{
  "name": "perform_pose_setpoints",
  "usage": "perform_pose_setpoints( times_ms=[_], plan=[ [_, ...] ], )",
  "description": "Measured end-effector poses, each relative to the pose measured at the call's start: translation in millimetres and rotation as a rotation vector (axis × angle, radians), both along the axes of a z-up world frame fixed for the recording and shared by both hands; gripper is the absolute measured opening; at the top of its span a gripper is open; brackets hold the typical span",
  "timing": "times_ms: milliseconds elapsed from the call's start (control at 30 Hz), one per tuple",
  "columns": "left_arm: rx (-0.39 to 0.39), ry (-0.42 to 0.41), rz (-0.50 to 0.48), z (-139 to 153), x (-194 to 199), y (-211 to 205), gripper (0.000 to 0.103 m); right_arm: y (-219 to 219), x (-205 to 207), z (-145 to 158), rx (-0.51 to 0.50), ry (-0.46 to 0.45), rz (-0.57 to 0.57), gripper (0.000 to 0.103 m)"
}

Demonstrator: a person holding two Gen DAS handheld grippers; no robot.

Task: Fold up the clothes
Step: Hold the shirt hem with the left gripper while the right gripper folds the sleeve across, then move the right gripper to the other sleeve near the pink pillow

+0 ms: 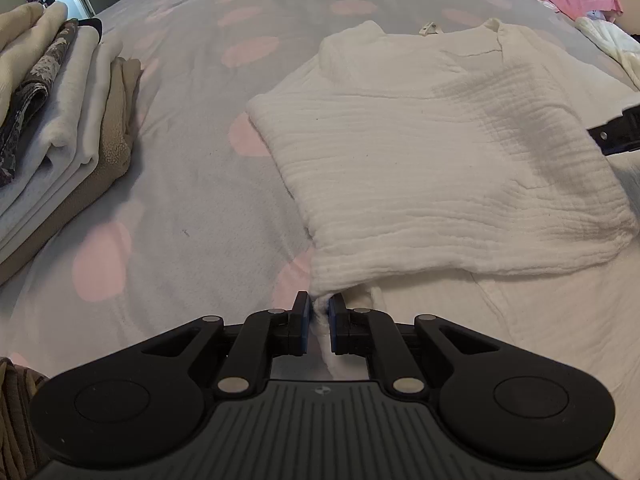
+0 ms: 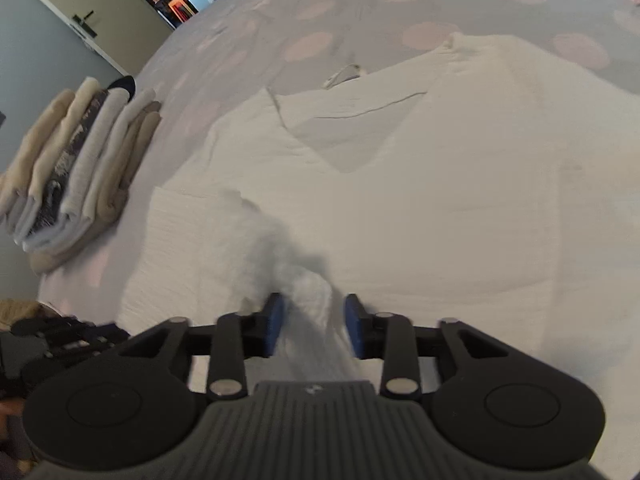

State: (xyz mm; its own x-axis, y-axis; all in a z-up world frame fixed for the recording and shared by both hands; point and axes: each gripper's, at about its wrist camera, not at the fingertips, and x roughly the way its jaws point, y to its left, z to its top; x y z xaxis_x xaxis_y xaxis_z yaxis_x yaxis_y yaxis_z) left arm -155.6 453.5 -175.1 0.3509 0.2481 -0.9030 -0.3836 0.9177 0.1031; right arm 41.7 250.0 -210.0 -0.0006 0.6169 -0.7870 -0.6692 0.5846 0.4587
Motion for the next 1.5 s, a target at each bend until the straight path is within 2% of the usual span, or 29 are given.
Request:
perform_pose_setpoints(
  times_ms=[33, 200, 267, 300, 333, 467, 633, 800, 967, 1067, 1133, 1200, 1367, 1500],
  plan=[
    [0.002, 0.000, -0.001, 0, 0, 0, 0.007, 3, -2, -1, -0.004, -0.006, -0.007, 0.063],
    [0.004, 0.000, -0.003, 0, 0, -1, 0.007, 16, -15, -10, 0.003, 0.019, 0.013, 0.061],
    [0.004, 0.000, -0.003, 0, 0, -2, 0.007, 18, -23, -8, -0.004, -0.030, 0.049, 0.044],
    [0.005, 0.000, -0.002, 0, 0, -2, 0.007, 19, -28, -7, -0.007, -0.054, 0.067, 0.021],
    [0.005, 0.000, -0.001, 0, 0, -2, 0.007, 20, -32, -6, -0.011, -0.079, 0.085, 0.010],
    [0.002, 0.000, 0.001, 0, 0, -1, 0.007, 14, -27, 12, 0.009, -0.160, 0.069, 0.010],
    [-0.011, 0.005, 0.019, 0, 1, 1, 0.007, -3, 0, 43, -0.004, -0.300, -0.024, 0.009],
    [-0.004, 0.017, 0.027, 0, 2, 0, 0.007, -12, 25, 33, -0.066, -0.342, -0.091, 0.009],
    [-0.001, 0.025, 0.014, 1, 2, -2, 0.007, -17, 35, 2, -0.130, -0.255, -0.120, 0.010],
    [-0.029, 0.020, 0.007, 5, -1, 1, 0.014, -24, 35, -3, -0.118, -0.235, -0.123, 0.015],
    [-0.065, 0.005, 0.011, 9, -5, 3, 0.021, -30, 36, 1, -0.105, -0.231, -0.131, 0.032],
    [-0.081, -0.010, 0.011, 14, -8, 3, 0.029, -38, 37, 8, -0.090, -0.225, -0.137, 0.033],
    [-0.064, -0.042, -0.001, 30, -2, -6, 0.029, -59, 22, 24, -0.046, -0.189, -0.061, 0.033],
    [-0.058, -0.058, 0.005, 37, 5, -11, 0.030, -63, 3, 13, -0.075, -0.155, 0.008, 0.033]
  ],
)
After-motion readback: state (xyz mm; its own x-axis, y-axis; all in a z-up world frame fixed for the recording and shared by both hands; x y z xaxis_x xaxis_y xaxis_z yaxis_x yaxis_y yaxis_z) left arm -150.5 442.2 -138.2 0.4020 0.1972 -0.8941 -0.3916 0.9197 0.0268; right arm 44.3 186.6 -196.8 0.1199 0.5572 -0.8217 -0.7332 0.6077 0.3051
